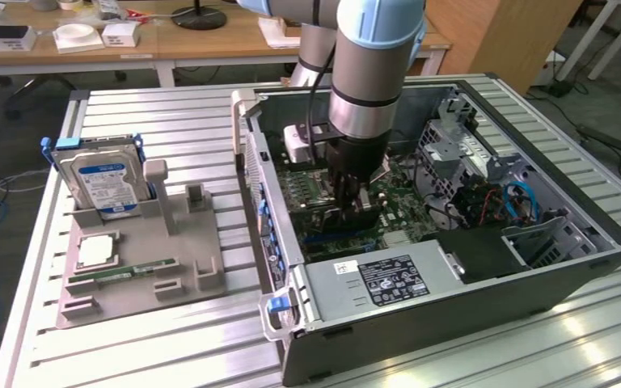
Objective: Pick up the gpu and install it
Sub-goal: 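Insert the gpu into the slot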
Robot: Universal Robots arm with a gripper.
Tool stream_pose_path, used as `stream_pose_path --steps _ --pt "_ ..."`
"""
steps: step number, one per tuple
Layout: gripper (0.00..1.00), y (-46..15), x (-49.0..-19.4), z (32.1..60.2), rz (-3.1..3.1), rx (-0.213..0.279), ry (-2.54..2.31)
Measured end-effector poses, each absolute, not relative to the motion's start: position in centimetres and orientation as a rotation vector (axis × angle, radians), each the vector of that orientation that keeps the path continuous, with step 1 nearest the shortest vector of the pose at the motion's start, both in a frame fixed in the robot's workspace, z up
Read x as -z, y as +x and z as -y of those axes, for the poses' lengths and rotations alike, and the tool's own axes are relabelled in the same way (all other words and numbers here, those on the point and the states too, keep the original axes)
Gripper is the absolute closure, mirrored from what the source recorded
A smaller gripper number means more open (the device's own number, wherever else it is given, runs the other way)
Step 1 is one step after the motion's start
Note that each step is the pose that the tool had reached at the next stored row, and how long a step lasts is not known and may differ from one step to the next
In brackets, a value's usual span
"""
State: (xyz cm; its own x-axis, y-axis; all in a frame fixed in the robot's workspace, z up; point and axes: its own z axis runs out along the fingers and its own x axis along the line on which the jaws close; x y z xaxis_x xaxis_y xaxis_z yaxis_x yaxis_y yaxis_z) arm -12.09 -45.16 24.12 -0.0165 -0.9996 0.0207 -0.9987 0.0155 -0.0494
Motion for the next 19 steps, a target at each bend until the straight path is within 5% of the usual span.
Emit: stream_pose_path --steps 19 --pt "0.74 -12.08 -24.1 45.17 -2.224 0.078 -2.189"
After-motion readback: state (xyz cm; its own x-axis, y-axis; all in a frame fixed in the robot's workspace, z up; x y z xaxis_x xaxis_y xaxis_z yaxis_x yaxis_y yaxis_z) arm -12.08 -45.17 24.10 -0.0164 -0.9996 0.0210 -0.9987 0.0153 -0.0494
